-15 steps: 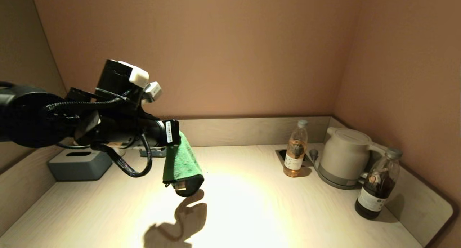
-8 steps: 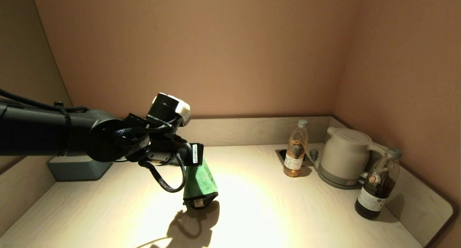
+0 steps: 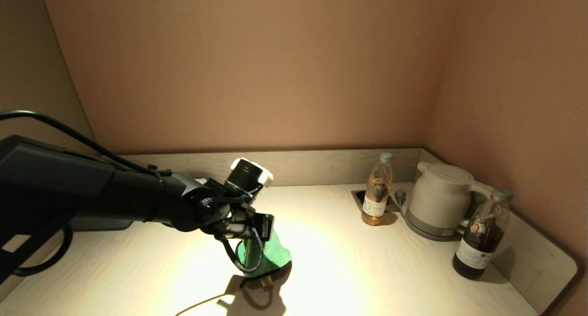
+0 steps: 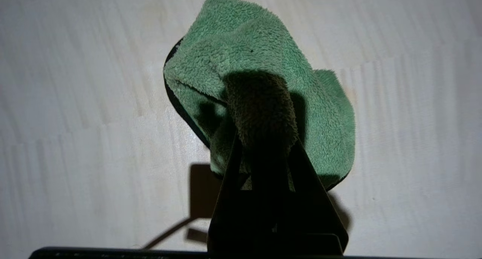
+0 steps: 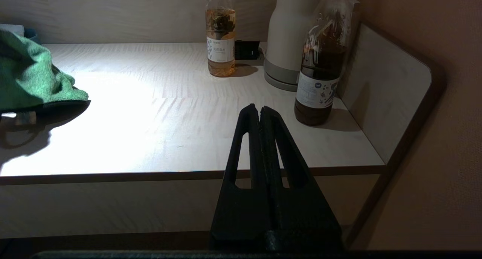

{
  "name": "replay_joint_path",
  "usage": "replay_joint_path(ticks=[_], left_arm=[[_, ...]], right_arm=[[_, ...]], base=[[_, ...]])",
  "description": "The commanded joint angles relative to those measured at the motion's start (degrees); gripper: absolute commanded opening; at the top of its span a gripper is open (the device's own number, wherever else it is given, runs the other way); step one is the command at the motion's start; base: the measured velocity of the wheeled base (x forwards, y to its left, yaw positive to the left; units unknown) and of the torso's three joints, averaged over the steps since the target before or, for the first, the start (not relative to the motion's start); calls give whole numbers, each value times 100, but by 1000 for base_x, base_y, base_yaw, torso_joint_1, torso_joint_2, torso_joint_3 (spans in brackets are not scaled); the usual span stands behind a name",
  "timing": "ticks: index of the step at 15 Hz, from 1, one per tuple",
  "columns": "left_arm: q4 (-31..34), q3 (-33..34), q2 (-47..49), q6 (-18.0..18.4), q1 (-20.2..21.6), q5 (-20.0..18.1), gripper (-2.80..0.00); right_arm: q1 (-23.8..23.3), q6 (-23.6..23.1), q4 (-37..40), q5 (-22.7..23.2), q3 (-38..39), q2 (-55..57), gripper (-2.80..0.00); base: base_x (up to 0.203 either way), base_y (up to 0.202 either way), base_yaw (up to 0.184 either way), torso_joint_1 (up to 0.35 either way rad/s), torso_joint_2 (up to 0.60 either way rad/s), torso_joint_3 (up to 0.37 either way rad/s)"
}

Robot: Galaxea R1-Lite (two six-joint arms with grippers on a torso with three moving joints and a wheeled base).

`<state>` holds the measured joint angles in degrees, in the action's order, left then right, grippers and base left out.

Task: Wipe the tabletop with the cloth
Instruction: Sweep the stains on the table

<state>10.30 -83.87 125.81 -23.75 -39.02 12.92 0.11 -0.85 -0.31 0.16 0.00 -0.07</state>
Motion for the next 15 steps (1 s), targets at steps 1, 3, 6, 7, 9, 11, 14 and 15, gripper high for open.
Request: replay_joint_path(ticks=[1,3,6,7,9,11,14,15], left_arm=[[593,29,584,-100,-203,186,-280],[933,92,704,-263,-256,230,-280],[1176,134,761,-350,-256,237,-280],[1189,140,766,-363,-256,237,-280],[1352,149,892,-465,-256,242,-280],[1352,108,998,-473,-256,290,-280],[1317,-15,1051,-473,-256,360,-280],[1317,-15,1051,-473,-256,360,-280]], right_arm=[[6,-3,-4,2,0,7,-280],[7,-3,-4,2,0,7,-280],[7,-3,-4,2,0,7,-280],[7,-3,-4,2,0,7,-280],[-2,-3,-4,2,0,7,-280],[7,-3,-4,2,0,7,-280],[-2,-3,-4,2,0,7,-280],[-2,-3,-4,2,0,7,-280]], base=[[0,0,0,0,0,0],[0,0,0,0,0,0],[0,0,0,0,0,0],[0,0,0,0,0,0],[0,0,0,0,0,0],[0,0,0,0,0,0],[0,0,0,0,0,0],[0,0,0,0,0,0]])
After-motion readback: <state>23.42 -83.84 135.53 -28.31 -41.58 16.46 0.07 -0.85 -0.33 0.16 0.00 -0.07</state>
